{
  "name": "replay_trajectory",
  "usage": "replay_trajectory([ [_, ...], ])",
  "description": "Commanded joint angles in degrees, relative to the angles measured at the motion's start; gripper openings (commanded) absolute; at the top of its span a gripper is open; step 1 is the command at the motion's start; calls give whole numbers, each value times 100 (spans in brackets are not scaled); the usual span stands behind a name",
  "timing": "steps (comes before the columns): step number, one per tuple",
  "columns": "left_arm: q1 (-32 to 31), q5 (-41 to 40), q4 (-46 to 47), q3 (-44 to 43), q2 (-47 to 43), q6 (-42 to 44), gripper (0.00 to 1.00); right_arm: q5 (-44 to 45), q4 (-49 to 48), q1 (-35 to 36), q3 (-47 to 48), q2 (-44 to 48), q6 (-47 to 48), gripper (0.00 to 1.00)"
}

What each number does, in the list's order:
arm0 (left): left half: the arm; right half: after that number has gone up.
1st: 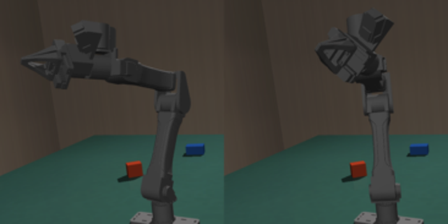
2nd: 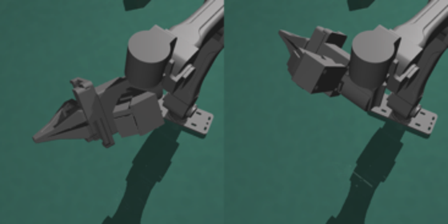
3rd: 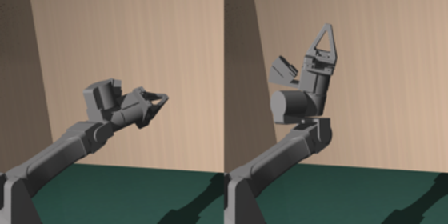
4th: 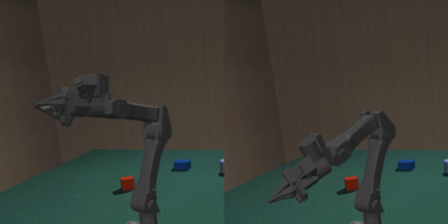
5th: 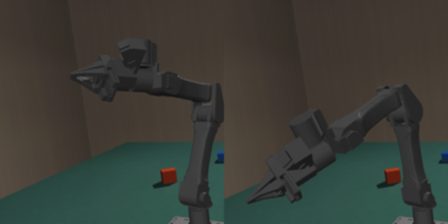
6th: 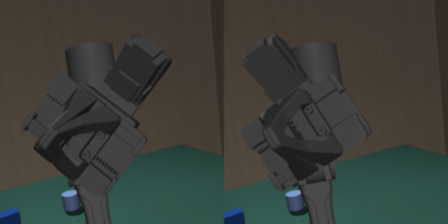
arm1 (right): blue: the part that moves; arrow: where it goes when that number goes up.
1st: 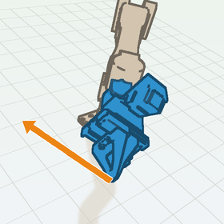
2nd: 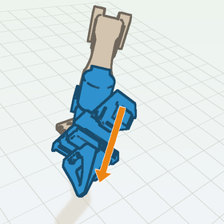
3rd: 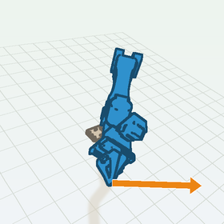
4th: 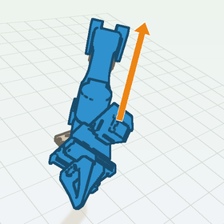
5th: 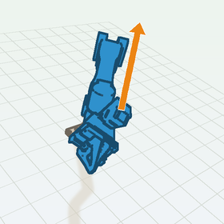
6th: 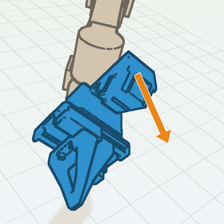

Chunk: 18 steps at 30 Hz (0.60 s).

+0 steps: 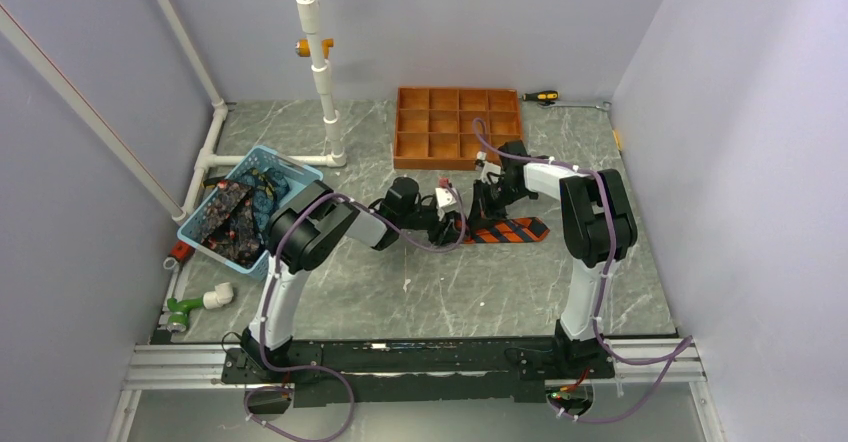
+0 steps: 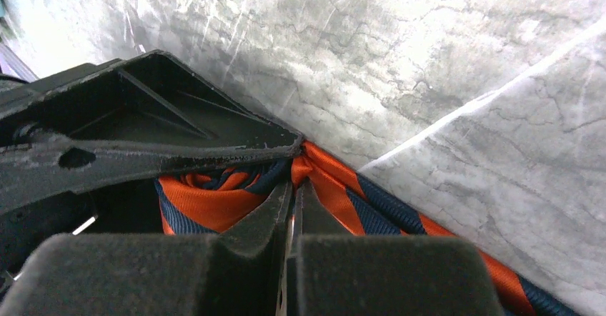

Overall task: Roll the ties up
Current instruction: Roll the tie at the center of the board.

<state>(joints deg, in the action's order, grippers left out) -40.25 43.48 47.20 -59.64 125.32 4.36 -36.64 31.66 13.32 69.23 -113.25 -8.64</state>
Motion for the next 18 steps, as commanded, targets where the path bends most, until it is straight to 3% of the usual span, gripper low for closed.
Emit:
replay_trajectory([
  [1,-334,-638,-1942,418,-157,1450,21,450,22,26,-46,-56,487,7],
  [3,-334,-851,-2443,668,-330,2123,12,190,230,-92,-2,156,587,19],
  [6,-339,-1141,-3391,668,-427,2835,8,-171,656,-362,37,394,766,35],
  [11,-384,-1471,-4380,252,-370,3281,6,-915,1036,-774,-135,891,812,46],
  [14,-404,-1509,-4686,55,-334,3371,7,-1356,724,-725,-417,1263,582,53],
  [18,-446,-1486,-5008,-55,-285,3440,9,-1523,256,-467,-692,1257,168,54],
])
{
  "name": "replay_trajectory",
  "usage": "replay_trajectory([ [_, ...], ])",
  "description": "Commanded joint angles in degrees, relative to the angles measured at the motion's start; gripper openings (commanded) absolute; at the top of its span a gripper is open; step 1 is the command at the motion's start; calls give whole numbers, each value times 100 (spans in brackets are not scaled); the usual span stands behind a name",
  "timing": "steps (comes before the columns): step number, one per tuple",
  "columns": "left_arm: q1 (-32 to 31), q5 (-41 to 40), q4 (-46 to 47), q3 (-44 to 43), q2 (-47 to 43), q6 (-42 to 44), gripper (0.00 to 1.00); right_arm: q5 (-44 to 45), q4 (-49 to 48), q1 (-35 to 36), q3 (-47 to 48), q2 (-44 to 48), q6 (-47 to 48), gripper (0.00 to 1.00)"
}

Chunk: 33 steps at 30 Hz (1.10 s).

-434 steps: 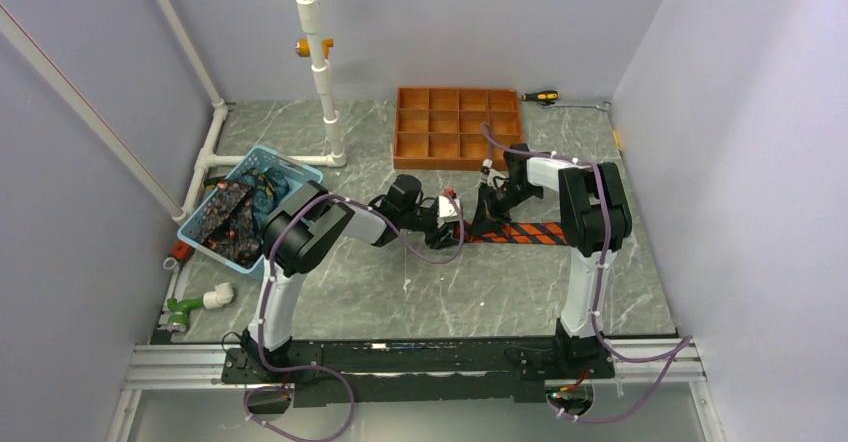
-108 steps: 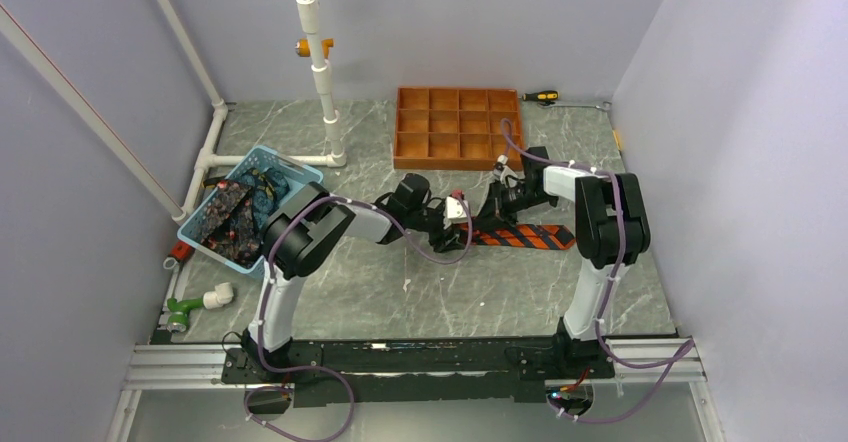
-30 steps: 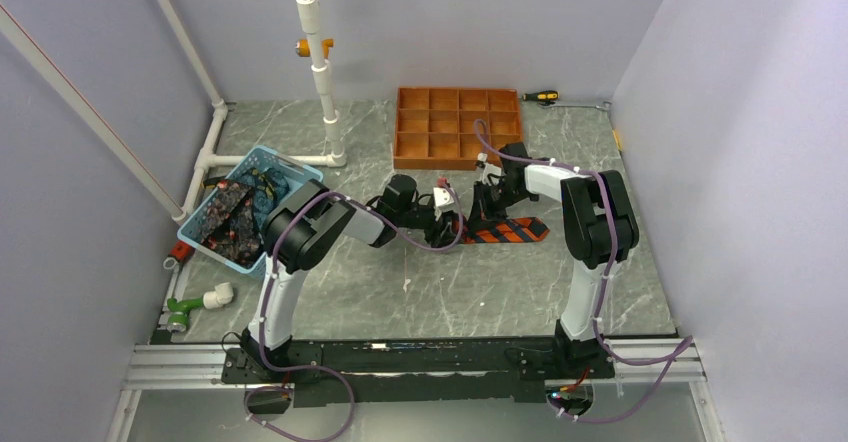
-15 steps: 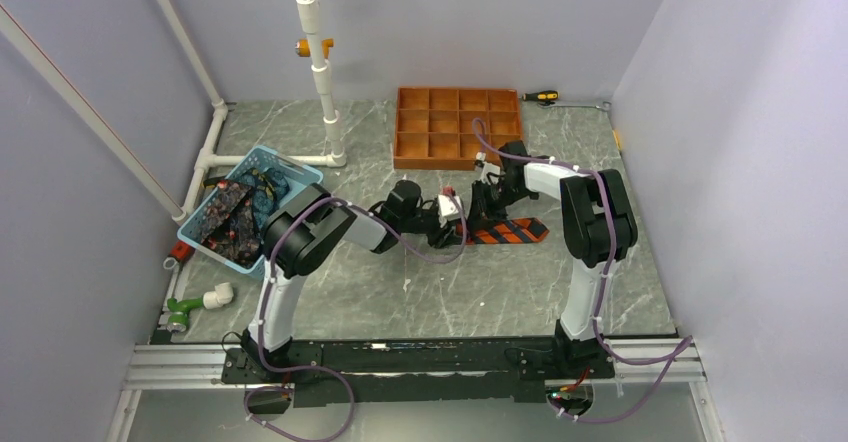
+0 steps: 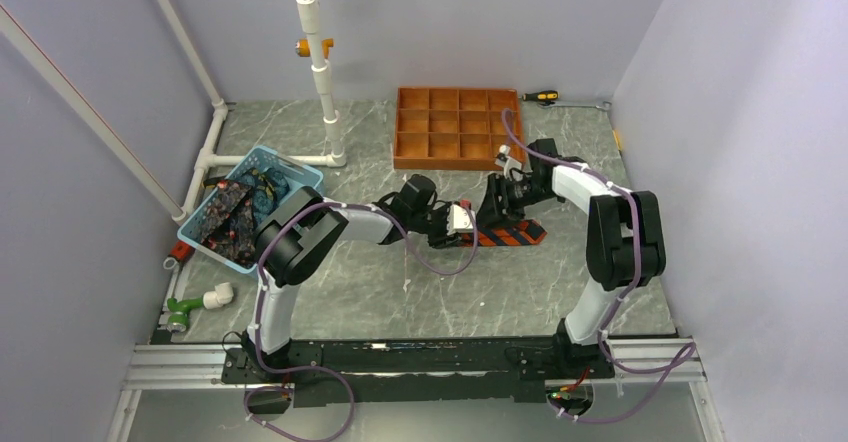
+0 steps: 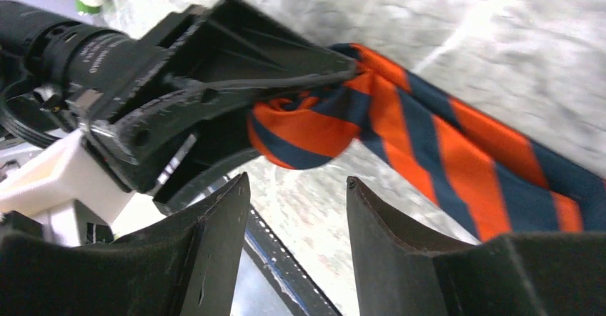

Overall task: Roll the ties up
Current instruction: Roll the tie at the center of the board.

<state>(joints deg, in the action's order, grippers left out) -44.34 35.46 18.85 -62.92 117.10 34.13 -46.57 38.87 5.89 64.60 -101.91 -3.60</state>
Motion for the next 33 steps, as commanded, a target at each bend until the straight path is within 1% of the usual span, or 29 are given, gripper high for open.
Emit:
replay_trajectory([
  [1,-52,-703,-2206,277,541,467,10,-536,-602,325,-283,82,-424,54],
  [4,-71,-701,-2285,255,550,460,11,-449,-869,385,-320,-98,-548,54],
  [7,-82,-713,-2286,255,543,439,12,-156,-982,389,-328,-337,-518,49],
  [8,-83,-709,-2288,254,542,437,11,-93,-1020,386,-336,-383,-527,45],
  [11,-84,-655,-2324,219,536,441,12,70,-1191,347,-428,-388,-626,16],
  [12,-92,-617,-2329,210,527,464,12,103,-1193,337,-441,-390,-628,12],
  [13,-91,-601,-2335,212,518,497,12,111,-1162,315,-444,-399,-616,10],
  [14,-88,-571,-2341,214,520,536,12,128,-1136,292,-435,-400,-620,13],
  [16,-91,-541,-2371,182,527,599,12,167,-1151,205,-409,-365,-671,34],
  [17,-87,-560,-2385,164,539,592,12,140,-1233,156,-412,-336,-760,41],
  [18,-85,-557,-2406,159,554,593,13,121,-1348,111,-414,-296,-866,44],
  [21,-85,-530,-2403,162,563,586,13,-33,-1517,122,-358,-301,-1056,45],
  [26,-84,-493,-2433,157,580,597,14,-104,-1783,131,-420,-379,-1320,41],
  [27,-88,-488,-2450,146,585,592,14,-107,-1786,150,-427,-410,-1324,37],
  [28,-90,-469,-2474,127,597,613,15,-61,-1768,176,-429,-435,-1268,28],
  [29,-88,-454,-2477,122,595,602,16,23,-1685,202,-413,-462,-1183,18],
  [30,-83,-441,-2466,93,585,565,18,123,-1574,216,-411,-502,-1047,4],
  [31,-79,-394,-2457,74,582,527,22,251,-1469,218,-427,-553,-938,0],
  [32,-68,-331,-2402,56,567,480,30,402,-1320,214,-434,-606,-809,0],
  [33,-54,-278,-2296,64,531,397,40,578,-1200,197,-462,-652,-682,0],
])
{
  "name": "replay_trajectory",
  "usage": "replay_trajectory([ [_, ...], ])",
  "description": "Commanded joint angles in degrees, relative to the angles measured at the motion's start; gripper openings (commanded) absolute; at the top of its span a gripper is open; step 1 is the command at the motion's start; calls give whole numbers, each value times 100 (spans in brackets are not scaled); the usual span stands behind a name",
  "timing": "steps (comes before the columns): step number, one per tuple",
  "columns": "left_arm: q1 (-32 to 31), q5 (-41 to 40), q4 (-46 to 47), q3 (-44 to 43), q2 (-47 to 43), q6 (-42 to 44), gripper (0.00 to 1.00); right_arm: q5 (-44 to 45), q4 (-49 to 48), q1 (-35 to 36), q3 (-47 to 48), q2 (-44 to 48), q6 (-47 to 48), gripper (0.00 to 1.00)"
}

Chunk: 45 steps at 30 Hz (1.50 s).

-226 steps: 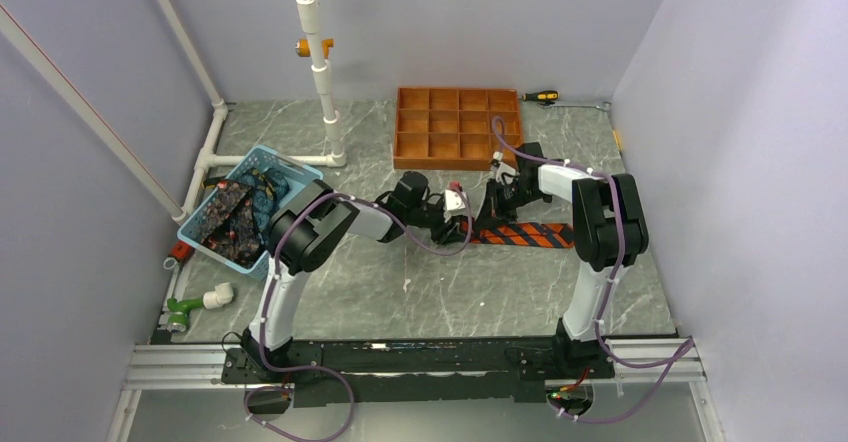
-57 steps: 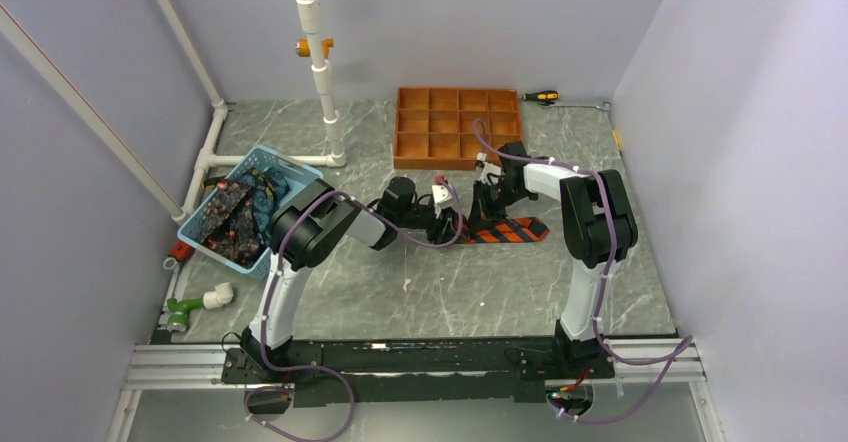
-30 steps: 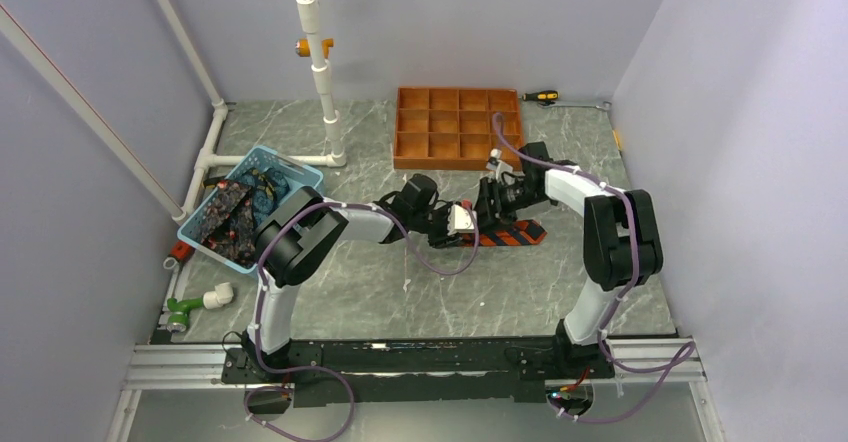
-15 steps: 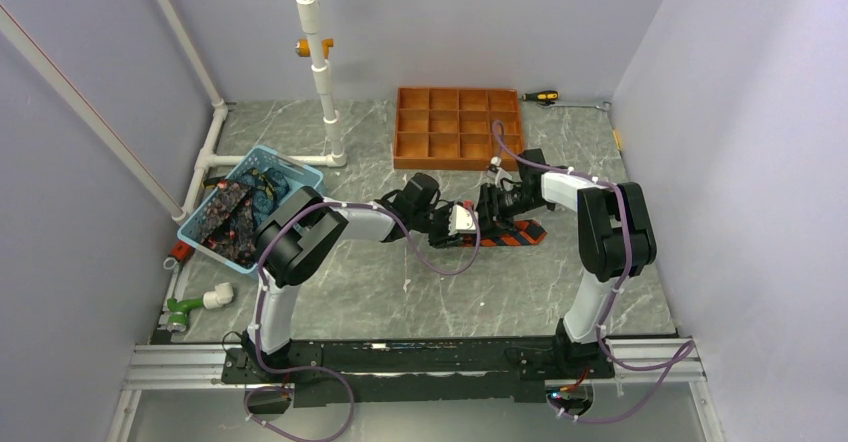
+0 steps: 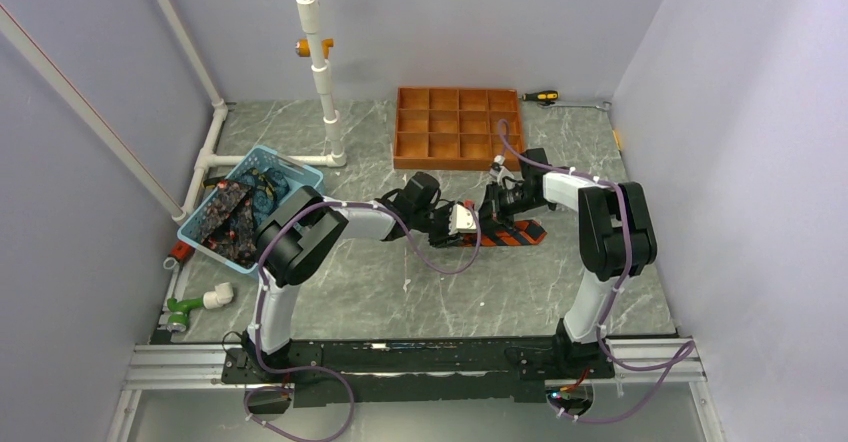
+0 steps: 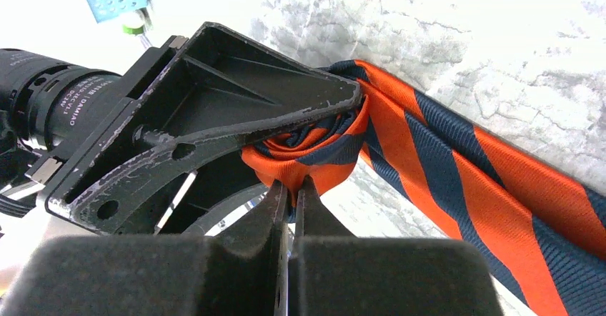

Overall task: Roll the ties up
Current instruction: Roll the tie at the center of the board.

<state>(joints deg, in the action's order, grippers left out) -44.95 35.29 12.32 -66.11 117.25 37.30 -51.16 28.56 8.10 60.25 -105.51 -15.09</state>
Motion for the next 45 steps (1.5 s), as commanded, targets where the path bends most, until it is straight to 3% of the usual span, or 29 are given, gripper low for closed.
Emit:
replay_trajectory([
  [1,14,-165,-1493,398,477,-41,45,1184,-35,-32,-57,-320,591,0],
  [4,75,206,-907,416,273,-489,57,1757,368,-44,-110,-419,861,0],
  [10,87,988,400,358,137,-1239,68,2719,553,-87,146,-590,850,0],
  [16,49,1203,939,-1,377,-1439,68,3084,679,-82,643,-998,835,0],
  [21,56,1345,1907,62,578,-1897,69,3345,912,29,1089,-1241,925,0],
  [26,28,1072,2716,-17,899,-2636,66,3575,1123,346,1214,-1415,996,0],
  [30,-59,724,2662,-190,1136,-2739,63,3410,1072,411,1214,-1484,1027,0],
  [33,-70,607,2572,-154,1268,-2823,56,3034,960,458,1236,-1517,1051,0],
  [37,12,354,2046,322,864,-2488,37,2376,696,600,1211,-1470,1070,0],
  [38,57,90,1388,599,455,-2260,23,2112,495,691,1149,-1441,997,0],
  [40,73,-283,364,536,192,-1969,13,1864,328,765,1105,-1433,892,0],
  [42,154,-313,-242,566,1,-1741,5,1701,220,802,1098,-1408,863,8],
  [45,233,-426,-749,645,-148,-1594,0,1561,377,734,1170,-1245,989,30],
])
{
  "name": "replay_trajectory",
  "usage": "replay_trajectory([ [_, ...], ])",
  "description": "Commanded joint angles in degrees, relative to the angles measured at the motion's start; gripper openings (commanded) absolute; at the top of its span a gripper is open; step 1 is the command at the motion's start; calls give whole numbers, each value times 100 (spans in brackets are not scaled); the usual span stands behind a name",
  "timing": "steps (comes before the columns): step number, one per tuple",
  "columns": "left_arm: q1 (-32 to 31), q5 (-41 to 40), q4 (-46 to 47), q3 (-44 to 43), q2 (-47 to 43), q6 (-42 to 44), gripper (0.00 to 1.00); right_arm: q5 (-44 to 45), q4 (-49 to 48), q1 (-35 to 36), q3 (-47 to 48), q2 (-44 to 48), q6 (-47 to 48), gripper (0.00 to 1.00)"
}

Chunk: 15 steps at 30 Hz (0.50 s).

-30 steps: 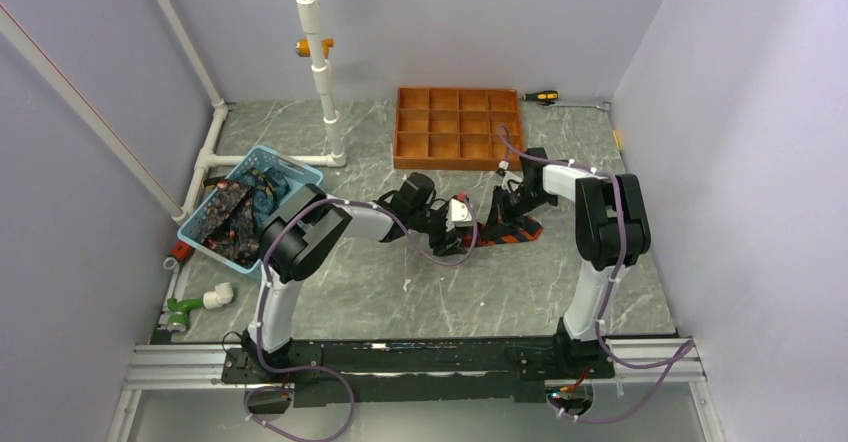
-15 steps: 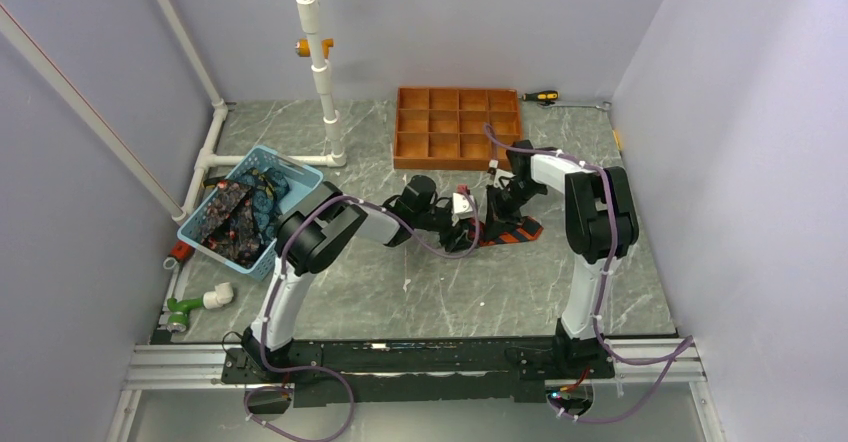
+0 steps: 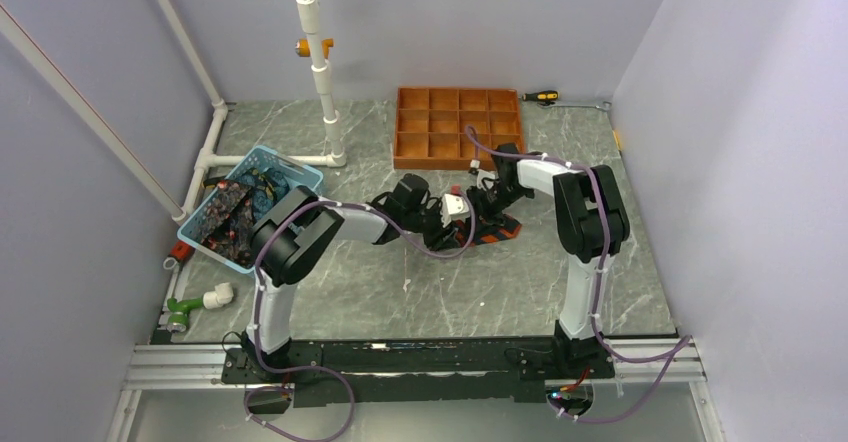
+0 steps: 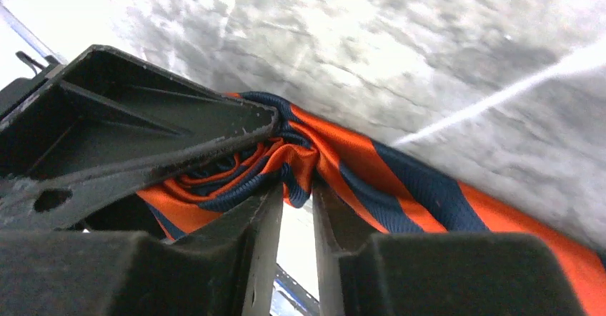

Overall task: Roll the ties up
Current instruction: Roll the tie at the center of the board.

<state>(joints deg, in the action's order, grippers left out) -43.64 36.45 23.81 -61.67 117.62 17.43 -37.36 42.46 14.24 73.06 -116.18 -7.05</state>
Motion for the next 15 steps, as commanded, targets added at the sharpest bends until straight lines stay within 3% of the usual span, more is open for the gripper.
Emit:
replay_trajectory([
  [1,102,-659,-2110,157,-190,385,0,150,-882,60,-89,-72,304,36],
  [5,92,-1082,-2640,146,-219,639,0,-170,-299,-269,-128,470,800,55],
  [10,82,-1387,-3267,-136,54,882,0,-766,-174,-451,-490,1091,948,61],
  [15,51,-1571,-3544,-276,218,983,2,-1404,-1051,-421,-813,1278,54,66],
])
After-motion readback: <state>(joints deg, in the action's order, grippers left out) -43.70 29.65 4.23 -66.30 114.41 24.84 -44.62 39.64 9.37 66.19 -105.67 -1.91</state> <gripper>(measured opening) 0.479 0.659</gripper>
